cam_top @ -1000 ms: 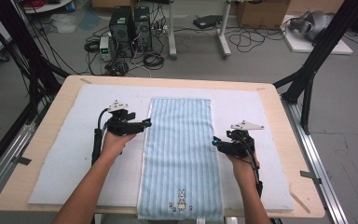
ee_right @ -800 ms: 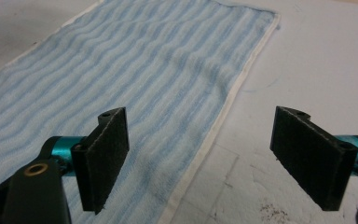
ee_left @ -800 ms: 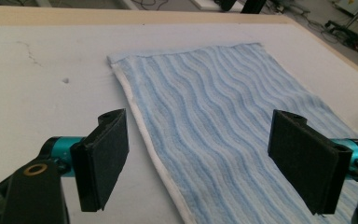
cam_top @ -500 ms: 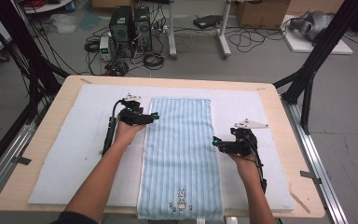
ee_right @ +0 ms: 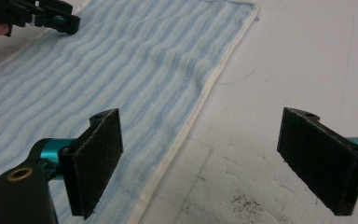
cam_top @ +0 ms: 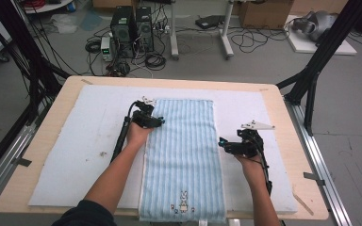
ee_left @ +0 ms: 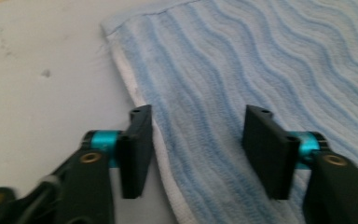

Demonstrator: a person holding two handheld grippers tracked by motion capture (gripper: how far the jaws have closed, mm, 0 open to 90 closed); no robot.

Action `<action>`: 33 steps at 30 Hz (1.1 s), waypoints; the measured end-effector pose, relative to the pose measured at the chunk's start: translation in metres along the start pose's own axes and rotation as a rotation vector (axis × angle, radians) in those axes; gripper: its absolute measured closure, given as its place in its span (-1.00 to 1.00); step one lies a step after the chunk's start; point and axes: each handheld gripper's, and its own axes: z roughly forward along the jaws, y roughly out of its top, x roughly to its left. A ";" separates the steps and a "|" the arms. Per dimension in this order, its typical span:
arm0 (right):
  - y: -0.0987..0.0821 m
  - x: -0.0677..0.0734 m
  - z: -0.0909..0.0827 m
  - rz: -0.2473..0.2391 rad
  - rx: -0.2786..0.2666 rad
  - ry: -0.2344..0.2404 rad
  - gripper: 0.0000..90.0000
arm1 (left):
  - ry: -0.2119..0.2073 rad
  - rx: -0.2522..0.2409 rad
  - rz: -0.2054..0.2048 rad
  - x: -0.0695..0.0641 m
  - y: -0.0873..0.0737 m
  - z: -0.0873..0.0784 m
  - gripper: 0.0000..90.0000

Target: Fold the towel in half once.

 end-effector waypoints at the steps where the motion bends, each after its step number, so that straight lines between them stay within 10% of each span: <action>1: 0.000 0.000 0.002 0.005 0.002 -0.003 -0.70 | -0.017 -0.004 0.039 -0.004 0.000 0.000 0.40; 4: 0.003 0.001 0.012 -0.011 0.028 -0.031 -0.70 | -0.011 -0.005 0.050 -0.010 0.001 0.001 0.79; 13: 0.026 -0.005 0.041 -0.008 0.042 -0.067 -0.60 | -0.057 -0.015 -0.063 -0.002 -0.001 0.001 0.88; 33: 0.032 -0.001 0.088 -0.037 0.134 -0.102 0.72 | -0.125 -0.052 -0.174 0.009 -0.007 0.002 0.89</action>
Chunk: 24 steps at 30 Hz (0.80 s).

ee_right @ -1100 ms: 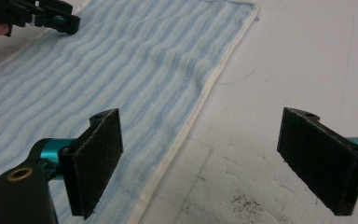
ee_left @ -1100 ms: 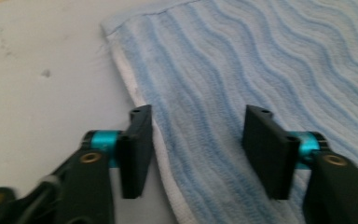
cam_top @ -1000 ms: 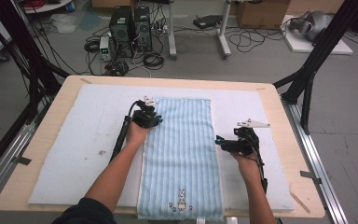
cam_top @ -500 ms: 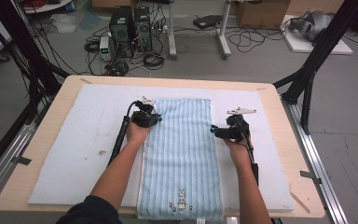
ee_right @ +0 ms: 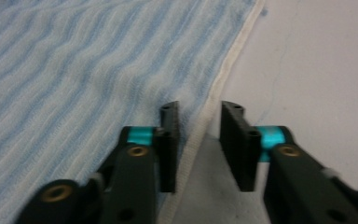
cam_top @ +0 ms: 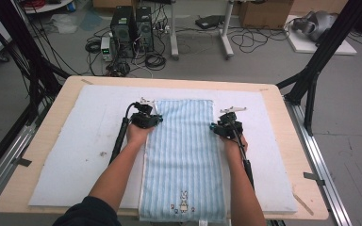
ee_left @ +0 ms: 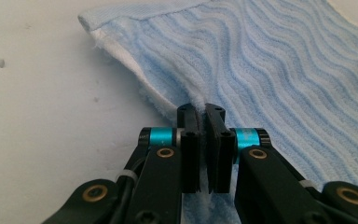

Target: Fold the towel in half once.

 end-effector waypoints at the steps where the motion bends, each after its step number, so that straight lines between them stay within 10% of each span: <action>1: 0.001 0.003 0.000 -0.032 0.004 0.012 0.88 | -0.005 0.002 -0.009 0.001 0.000 0.000 0.89; 15: 0.005 0.005 -0.025 -0.023 -0.057 0.085 0.93 | -0.107 -0.054 -0.102 0.007 0.004 -0.036 0.88; 24: -0.007 0.017 -0.056 -0.037 -0.107 0.123 0.92 | -0.178 -0.085 -0.090 -0.004 -0.012 -0.070 0.88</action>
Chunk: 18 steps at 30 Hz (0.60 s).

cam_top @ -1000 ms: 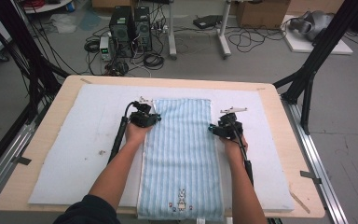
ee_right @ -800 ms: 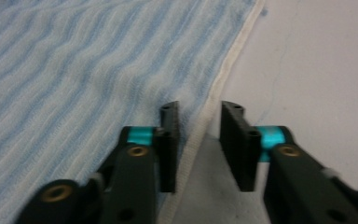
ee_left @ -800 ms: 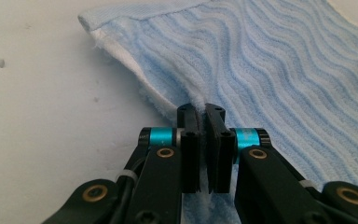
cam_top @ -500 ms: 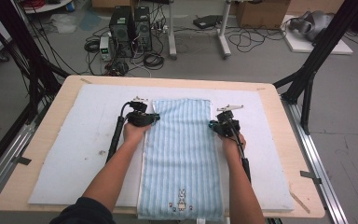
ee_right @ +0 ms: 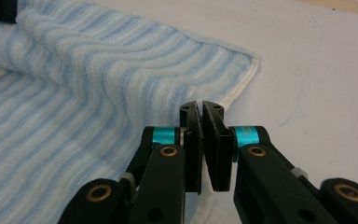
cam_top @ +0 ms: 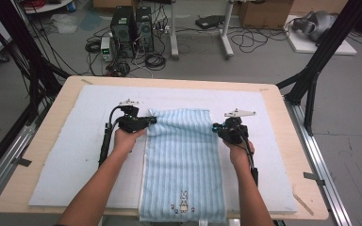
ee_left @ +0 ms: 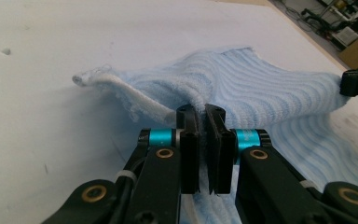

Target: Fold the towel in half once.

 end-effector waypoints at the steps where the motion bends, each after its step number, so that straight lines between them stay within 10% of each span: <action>1: -0.002 0.002 -0.003 -0.004 -0.001 0.005 0.92 | -0.010 0.005 0.007 -0.003 -0.003 -0.003 0.88; 18: -0.041 0.035 -0.050 -0.054 -0.022 0.031 0.90 | -0.086 -0.001 0.089 -0.034 -0.044 -0.045 0.86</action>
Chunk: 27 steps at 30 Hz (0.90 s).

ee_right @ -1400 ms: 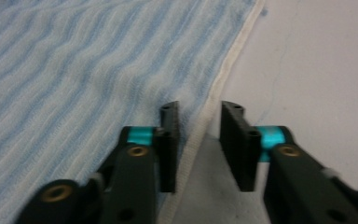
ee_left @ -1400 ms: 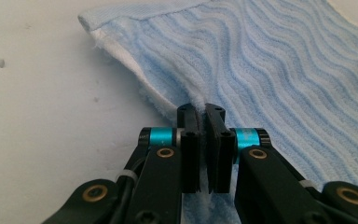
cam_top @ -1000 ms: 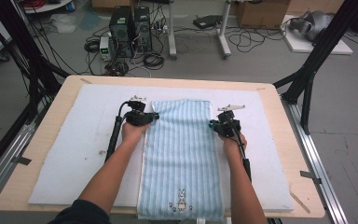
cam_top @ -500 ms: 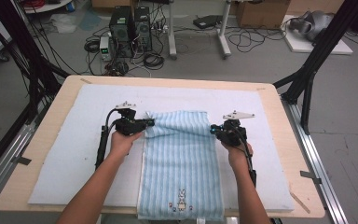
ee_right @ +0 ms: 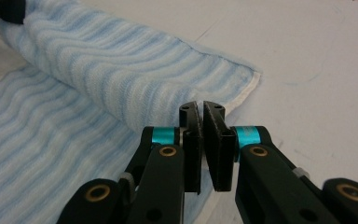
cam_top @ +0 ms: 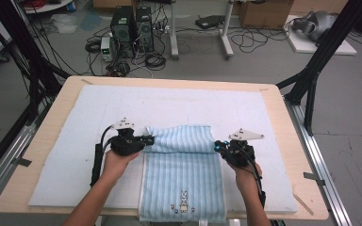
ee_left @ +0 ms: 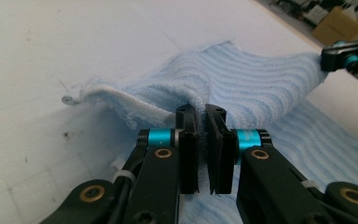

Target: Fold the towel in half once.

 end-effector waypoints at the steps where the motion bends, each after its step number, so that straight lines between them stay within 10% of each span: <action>1: -0.003 0.001 -0.001 0.000 -0.006 0.001 0.91 | -0.003 -0.002 0.003 -0.001 -0.002 -0.001 0.86; 15: -0.033 0.017 -0.027 -0.048 0.043 0.002 0.90 | -0.080 0.051 0.013 -0.020 -0.033 -0.013 0.81; 18: -0.039 0.018 -0.024 -0.048 0.070 0.000 0.89 | -0.051 0.039 -0.018 -0.017 -0.035 -0.016 0.40; 21: -0.040 0.017 -0.023 -0.036 0.075 -0.001 0.72 | -0.021 -0.025 -0.024 -0.008 -0.032 -0.025 0.02; 27: -0.020 0.002 -0.022 0.065 -0.007 -0.021 0.17 | 0.015 -0.038 -0.042 0.011 -0.011 -0.022 -0.07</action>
